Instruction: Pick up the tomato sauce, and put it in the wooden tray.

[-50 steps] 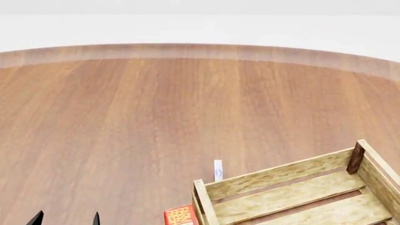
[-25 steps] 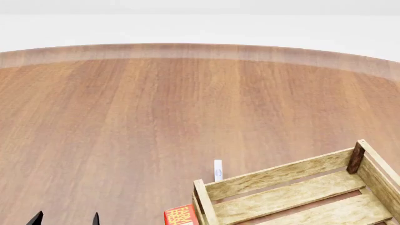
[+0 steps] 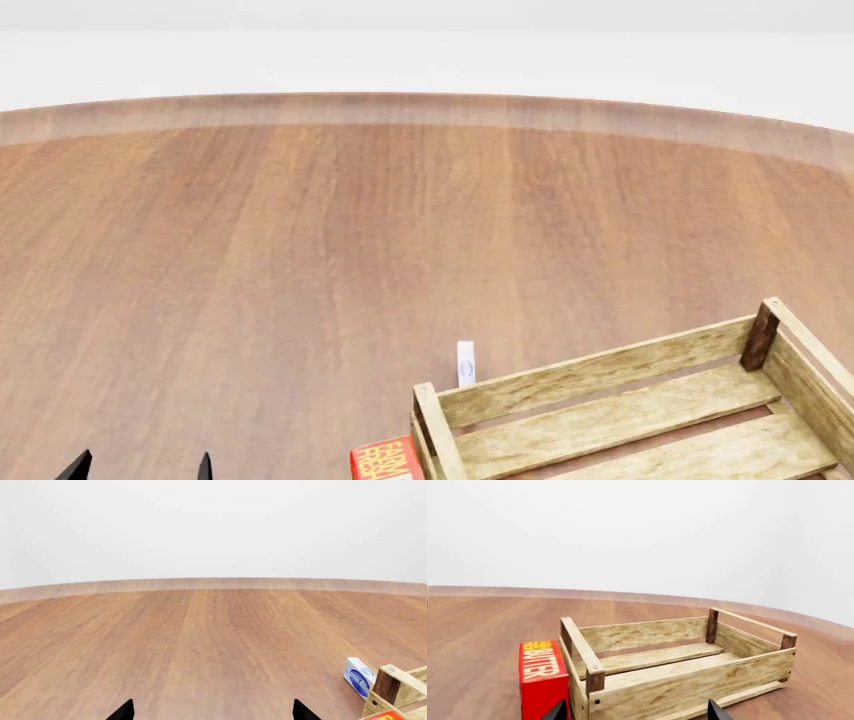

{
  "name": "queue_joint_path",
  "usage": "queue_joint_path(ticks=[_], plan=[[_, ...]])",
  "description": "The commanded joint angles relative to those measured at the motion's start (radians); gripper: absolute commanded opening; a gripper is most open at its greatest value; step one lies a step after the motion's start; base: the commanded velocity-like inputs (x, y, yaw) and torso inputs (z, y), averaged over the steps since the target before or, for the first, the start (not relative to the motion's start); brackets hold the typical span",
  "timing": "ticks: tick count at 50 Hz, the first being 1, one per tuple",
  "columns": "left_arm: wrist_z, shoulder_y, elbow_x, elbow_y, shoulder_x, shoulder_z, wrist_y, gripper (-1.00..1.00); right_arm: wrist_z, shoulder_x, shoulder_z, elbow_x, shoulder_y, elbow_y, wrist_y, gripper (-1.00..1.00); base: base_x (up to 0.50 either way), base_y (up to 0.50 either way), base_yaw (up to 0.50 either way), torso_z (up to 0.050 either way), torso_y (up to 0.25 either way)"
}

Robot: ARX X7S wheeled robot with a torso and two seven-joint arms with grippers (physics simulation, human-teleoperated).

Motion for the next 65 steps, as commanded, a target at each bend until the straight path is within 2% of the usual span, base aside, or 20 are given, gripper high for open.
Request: queue_joint_path(ticks=[1, 52, 65], plan=[[-0.004, -0.004, -0.002, -0.006, -0.002, 0.005, 0.003, 1.00, 0.011, -0.012, -0.015, 0.044, 0.055, 0.111, -0.021, 1.00, 0.00, 0.00, 0.00, 0.000, 0.000], [-0.024, -0.007, -0.015, -0.014, -0.015, 0.024, 0.014, 1.00, -0.005, -0.020, -0.079, 0.158, 0.133, 0.304, -0.076, 1.00, 0.00, 0.00, 0.00, 0.000, 0.000], [-0.029, -0.006, -0.018, -0.011, -0.019, 0.029, 0.014, 1.00, -0.029, -0.038, -0.099, 0.213, 0.185, 0.420, -0.104, 1.00, 0.00, 0.00, 0.00, 0.000, 0.000]])
